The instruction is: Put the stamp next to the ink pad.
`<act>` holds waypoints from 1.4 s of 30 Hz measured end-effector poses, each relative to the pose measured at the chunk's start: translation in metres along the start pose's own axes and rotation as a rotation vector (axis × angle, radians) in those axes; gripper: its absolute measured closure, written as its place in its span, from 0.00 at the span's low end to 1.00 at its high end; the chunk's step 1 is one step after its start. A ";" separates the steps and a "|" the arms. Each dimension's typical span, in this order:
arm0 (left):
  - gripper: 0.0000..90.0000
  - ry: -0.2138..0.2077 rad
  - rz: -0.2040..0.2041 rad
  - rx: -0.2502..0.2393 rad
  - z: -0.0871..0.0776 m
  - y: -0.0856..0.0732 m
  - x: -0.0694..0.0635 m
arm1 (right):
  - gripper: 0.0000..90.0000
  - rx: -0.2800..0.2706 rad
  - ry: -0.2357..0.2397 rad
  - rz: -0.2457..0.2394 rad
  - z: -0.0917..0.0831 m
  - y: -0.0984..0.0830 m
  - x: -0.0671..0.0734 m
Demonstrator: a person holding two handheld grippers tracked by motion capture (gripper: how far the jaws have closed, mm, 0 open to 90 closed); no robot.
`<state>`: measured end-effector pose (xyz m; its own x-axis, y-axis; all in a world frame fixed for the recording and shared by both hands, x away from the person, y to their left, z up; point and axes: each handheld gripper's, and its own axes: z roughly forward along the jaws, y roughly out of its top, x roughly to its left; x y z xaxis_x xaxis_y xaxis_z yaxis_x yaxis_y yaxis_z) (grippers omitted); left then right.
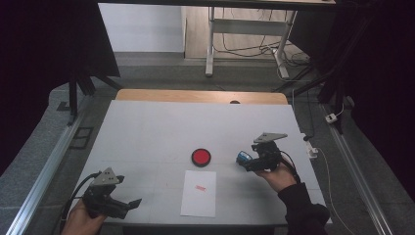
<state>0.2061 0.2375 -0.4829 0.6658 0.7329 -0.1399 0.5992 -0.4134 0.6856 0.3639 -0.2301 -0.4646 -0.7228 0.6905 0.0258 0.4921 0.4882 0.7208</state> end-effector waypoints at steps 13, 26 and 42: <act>0.00 0.004 -0.003 0.002 0.000 0.000 0.000 | 0.03 -0.014 -0.021 0.005 -0.018 -0.007 0.017; 0.00 0.007 -0.006 -0.002 0.000 0.000 0.000 | 0.00 -0.077 -0.061 0.021 -0.048 -0.023 0.030; 0.00 0.011 -0.019 -0.014 -0.001 -0.001 0.001 | 0.00 -0.087 -0.074 0.086 -0.077 -0.051 0.035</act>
<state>0.2057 0.2393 -0.4824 0.6492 0.7465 -0.1457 0.6058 -0.3917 0.6925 0.2761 -0.2716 -0.4473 -0.6404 0.7669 0.0418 0.5046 0.3790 0.7757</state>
